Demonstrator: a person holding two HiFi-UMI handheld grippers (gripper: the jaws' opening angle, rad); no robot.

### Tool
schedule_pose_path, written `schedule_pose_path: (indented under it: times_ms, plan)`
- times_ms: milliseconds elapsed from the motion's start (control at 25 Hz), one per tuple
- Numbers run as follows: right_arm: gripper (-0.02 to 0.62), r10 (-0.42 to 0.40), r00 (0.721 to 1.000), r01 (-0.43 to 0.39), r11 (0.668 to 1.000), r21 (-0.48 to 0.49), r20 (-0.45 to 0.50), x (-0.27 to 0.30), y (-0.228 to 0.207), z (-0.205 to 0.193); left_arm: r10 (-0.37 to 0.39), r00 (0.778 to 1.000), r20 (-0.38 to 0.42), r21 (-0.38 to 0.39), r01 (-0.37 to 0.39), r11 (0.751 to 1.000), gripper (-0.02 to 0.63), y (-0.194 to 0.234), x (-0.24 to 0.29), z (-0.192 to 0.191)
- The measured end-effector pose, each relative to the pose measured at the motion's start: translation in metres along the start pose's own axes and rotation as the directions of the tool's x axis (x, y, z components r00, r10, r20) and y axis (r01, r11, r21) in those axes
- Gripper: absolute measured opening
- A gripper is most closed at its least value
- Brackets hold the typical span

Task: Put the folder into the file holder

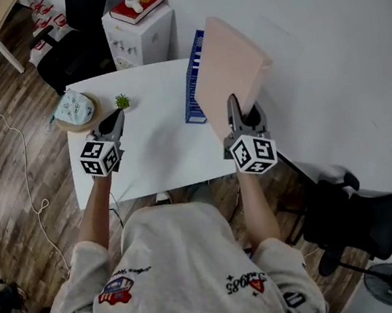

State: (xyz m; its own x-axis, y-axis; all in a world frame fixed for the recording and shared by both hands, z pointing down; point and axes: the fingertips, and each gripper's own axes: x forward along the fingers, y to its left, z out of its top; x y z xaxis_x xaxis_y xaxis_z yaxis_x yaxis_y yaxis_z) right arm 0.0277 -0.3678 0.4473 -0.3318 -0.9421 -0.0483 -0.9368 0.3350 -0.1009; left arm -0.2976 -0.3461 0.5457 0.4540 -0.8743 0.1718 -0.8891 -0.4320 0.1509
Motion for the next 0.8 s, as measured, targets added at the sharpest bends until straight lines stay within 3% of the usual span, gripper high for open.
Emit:
schedule_pose_path:
  times_ms: [800]
  plan:
    - [0.164,-0.037,0.998,0.033,0.997,-0.067,-0.048,0.058,-0.007,-0.030,0.056,0.998,0.000,-0.034,-0.056,0.998,0.006,0.031,-0.012,-0.005]
